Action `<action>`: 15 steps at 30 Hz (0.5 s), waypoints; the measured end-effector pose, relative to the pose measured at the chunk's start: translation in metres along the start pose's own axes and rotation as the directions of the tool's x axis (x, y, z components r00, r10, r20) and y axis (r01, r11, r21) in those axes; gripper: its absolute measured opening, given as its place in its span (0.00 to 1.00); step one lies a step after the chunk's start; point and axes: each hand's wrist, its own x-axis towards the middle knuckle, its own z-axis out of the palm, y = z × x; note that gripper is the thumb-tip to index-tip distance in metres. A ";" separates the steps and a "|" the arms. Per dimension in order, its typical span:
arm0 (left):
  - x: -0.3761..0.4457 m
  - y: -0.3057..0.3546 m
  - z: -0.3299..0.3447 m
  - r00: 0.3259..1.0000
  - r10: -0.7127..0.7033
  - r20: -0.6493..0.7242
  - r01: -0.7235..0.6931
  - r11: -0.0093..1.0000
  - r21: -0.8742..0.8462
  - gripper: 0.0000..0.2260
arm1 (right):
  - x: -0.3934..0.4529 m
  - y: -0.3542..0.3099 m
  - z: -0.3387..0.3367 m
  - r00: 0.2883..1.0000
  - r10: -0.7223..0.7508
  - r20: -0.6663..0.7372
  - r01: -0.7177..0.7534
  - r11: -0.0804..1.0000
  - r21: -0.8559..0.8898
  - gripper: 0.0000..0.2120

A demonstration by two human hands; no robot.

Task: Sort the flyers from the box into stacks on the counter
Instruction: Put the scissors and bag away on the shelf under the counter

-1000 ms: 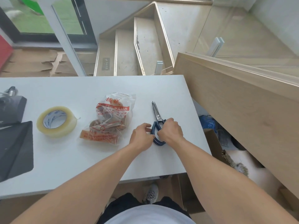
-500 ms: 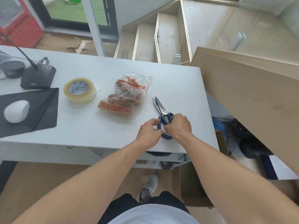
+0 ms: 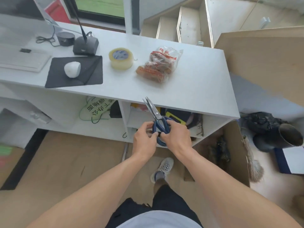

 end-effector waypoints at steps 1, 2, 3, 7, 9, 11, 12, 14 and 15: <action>-0.009 -0.007 -0.004 1.000 -0.017 -0.009 0.017 1.000 -0.014 0.14 | -0.012 0.001 0.007 1.000 -0.004 0.021 0.003 1.000 0.020 0.17; -0.017 -0.014 -0.007 0.999 -0.035 -0.016 0.034 0.999 -0.018 0.14 | -0.022 0.003 0.013 0.999 -0.006 0.050 0.004 0.999 0.041 0.20; -0.022 -0.021 -0.009 0.998 -0.052 -0.023 0.052 0.998 -0.023 0.15 | -0.030 0.004 0.018 0.997 -0.006 0.082 0.001 0.998 0.059 0.23; -0.029 -0.047 -0.008 0.991 -0.128 -0.041 0.127 0.992 -0.016 0.14 | -0.043 0.016 0.039 0.987 -0.042 0.154 0.038 0.999 0.028 0.25; -0.025 -0.059 -0.003 0.985 -0.162 -0.052 0.162 0.987 -0.008 0.15 | -0.041 0.023 0.051 0.980 -0.058 0.188 0.060 0.998 -0.008 0.25; -0.015 -0.073 0.006 0.982 -0.185 -0.048 0.185 0.983 -0.005 0.15 | -0.031 0.033 0.062 0.976 -0.051 0.211 0.058 0.998 -0.025 0.21; -0.006 -0.080 0.012 0.981 -0.192 -0.041 0.192 0.981 0.004 0.14 | -0.023 0.039 0.068 0.975 -0.044 0.216 0.051 0.998 -0.027 0.18; 0.018 -0.097 0.025 0.980 -0.196 -0.028 0.197 0.980 0.020 0.13 | -0.001 0.055 0.084 0.974 -0.037 0.223 0.046 0.998 -0.032 0.11; 0.033 -0.106 0.032 0.981 -0.194 -0.017 0.194 0.980 0.034 0.13 | 0.012 0.063 0.094 0.975 -0.028 0.221 0.035 0.999 -0.027 0.10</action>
